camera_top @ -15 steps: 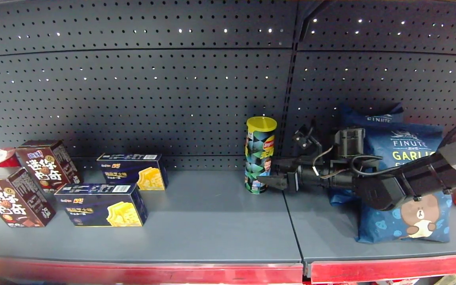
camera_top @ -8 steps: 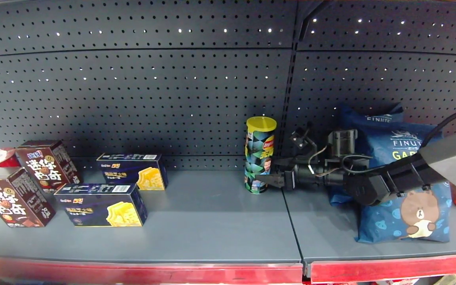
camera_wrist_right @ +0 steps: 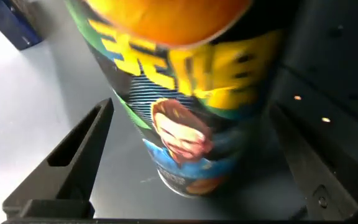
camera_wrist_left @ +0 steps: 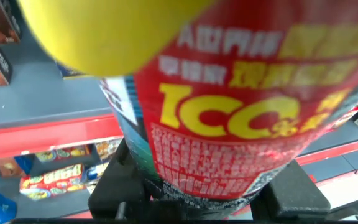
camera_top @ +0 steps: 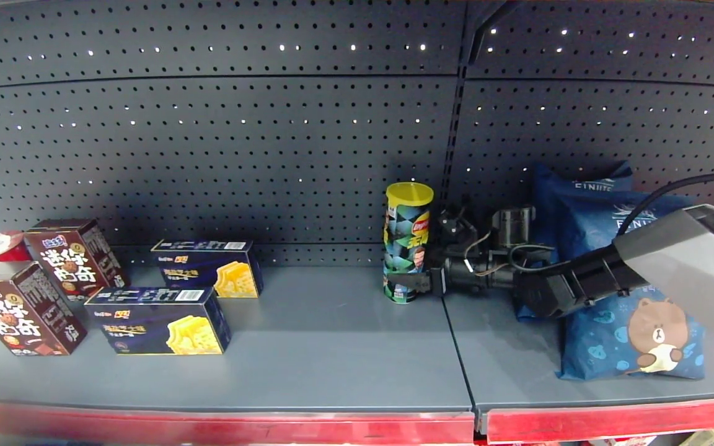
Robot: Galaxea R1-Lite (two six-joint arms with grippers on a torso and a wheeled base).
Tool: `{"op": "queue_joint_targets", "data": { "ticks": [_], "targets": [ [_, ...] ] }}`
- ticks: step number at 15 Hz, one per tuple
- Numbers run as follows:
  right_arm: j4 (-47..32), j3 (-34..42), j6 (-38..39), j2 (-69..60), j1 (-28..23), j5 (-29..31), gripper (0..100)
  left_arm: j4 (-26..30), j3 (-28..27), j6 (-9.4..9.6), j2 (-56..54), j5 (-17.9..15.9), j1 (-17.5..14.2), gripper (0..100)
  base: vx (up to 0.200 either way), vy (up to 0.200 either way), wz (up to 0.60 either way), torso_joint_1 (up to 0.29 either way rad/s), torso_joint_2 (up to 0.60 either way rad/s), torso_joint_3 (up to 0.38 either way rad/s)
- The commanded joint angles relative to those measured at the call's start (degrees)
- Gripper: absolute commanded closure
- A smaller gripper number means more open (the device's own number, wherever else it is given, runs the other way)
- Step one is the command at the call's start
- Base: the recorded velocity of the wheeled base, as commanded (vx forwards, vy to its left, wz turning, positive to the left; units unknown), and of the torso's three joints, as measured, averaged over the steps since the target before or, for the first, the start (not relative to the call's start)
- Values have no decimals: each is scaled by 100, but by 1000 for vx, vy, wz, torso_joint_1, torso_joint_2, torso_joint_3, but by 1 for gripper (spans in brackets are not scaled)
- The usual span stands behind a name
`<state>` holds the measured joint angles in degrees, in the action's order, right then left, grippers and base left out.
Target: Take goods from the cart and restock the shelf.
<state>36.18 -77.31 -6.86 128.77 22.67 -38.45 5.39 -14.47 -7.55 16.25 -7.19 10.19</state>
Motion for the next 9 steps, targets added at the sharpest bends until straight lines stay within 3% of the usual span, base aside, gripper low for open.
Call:
{"op": "queue_joint_targets", "data": {
  "ticks": [1, 2, 5, 9],
  "targets": [
    [64, -82, 1, 148, 35, -101, 0, -3, -56, -1, -8, -1, 9, 100, 0, 0, 0, 0, 0, 0],
    [161, -73, 18, 148, 26, -242, 100, -3, -47, -1, -8, -1, 9, 100, 0, 0, 0, 0, 0, 0],
    [161, -47, 89, -1, 88, -22, 100, -3, -3, -1, -17, -10, 9, 100, 0, 0, 0, 0, 0, 0],
    [196, 445, 379, -686, 580, 865, 100, -3, 41, -1, -17, -1, 79, 100, 0, 0, 0, 0, 0, 0]
  ]
}}
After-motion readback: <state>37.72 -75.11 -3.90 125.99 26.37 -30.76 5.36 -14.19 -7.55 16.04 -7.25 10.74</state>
